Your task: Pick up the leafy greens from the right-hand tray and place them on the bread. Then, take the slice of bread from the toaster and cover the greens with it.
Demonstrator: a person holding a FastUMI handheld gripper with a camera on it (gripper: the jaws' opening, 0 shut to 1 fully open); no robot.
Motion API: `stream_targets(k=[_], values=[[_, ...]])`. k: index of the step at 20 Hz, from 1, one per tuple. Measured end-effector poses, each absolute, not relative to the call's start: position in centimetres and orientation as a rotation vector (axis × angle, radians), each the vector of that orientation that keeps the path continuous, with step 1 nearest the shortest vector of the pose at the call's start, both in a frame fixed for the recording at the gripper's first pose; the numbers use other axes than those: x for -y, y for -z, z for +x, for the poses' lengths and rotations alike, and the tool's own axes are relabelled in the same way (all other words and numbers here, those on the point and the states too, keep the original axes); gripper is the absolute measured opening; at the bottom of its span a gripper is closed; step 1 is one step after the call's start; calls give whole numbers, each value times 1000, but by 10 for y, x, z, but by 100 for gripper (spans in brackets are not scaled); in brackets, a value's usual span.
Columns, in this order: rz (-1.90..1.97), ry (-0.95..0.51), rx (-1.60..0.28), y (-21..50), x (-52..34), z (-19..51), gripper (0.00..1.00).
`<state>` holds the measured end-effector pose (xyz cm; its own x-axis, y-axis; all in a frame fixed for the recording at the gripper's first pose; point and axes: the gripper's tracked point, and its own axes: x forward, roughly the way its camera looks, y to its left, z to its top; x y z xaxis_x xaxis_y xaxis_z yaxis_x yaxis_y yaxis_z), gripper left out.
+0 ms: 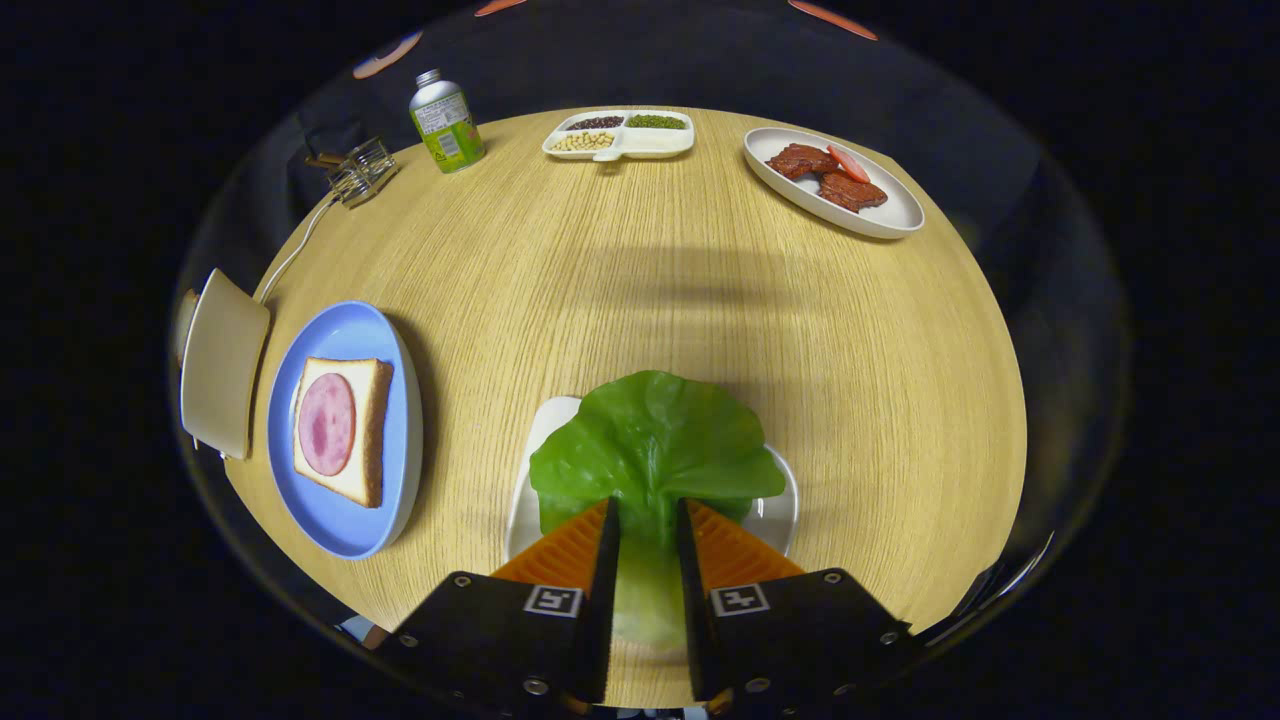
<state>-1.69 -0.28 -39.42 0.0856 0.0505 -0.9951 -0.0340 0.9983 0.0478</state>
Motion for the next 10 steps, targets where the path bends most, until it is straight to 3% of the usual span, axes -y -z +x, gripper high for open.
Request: stream_targets(k=[2,4,10], values=[[53,-31,-1482,395,7,-16,13],[98,-25,-1477,394,8,-16,3],[133,-40,-1413,377,1,-10,1]])
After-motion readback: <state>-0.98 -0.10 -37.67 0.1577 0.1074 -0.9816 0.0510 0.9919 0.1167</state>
